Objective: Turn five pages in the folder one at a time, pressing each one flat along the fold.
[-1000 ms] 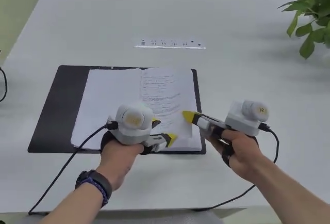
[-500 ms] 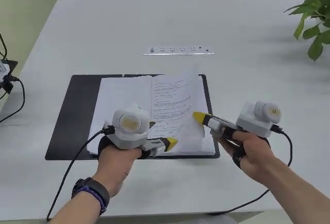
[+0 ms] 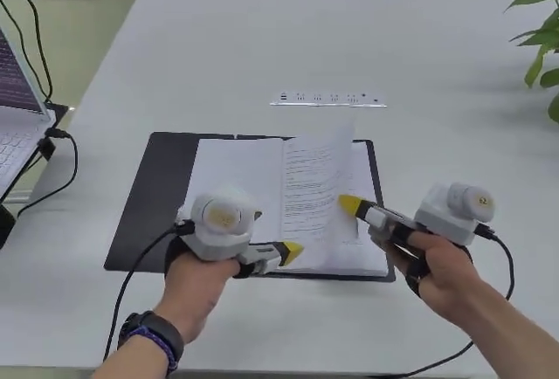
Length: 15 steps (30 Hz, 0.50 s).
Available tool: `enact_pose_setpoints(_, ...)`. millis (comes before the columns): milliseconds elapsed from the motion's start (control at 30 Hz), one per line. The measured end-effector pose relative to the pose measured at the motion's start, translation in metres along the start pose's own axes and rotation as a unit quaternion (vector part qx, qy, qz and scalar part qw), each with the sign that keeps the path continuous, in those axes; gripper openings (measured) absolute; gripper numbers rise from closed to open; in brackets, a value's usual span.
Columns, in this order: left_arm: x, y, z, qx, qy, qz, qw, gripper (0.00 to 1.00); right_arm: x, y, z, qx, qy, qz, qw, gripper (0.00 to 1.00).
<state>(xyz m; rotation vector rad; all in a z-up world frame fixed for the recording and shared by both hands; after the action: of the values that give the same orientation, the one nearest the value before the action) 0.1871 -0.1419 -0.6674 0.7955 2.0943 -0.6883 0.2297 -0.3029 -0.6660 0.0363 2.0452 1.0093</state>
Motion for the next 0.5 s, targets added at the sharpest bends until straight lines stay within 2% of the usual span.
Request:
enact_pose_setpoints(300, 0.003, 0.027, -0.032, -0.033, -0.012, -0.006, 0.9993, 0.58, 0.010, 0.023, 0.019, -0.017, 0.016, -0.005, 0.9997, 0.00)
enact_pose_setpoints(500, 0.010, 0.032, -0.050, -0.043, -0.012, -0.004, 0.9990, 0.63, 0.012, 0.037, 0.033, -0.029, 0.022, -0.007, 0.9993, 0.00)
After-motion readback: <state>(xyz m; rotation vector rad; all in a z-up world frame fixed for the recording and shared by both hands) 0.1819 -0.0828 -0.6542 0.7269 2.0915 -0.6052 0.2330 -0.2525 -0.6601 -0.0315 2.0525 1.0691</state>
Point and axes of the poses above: the centre of the closed fingertips' face, and the gripper's own axes: z roughly forward along the fingers, y roughly to its left, x roughly out of its underside, the point moved 5 cm from there along -z, roughly backward along the fingers, and after that the axes turned 6 degrees about x, right-handed, at the moved point
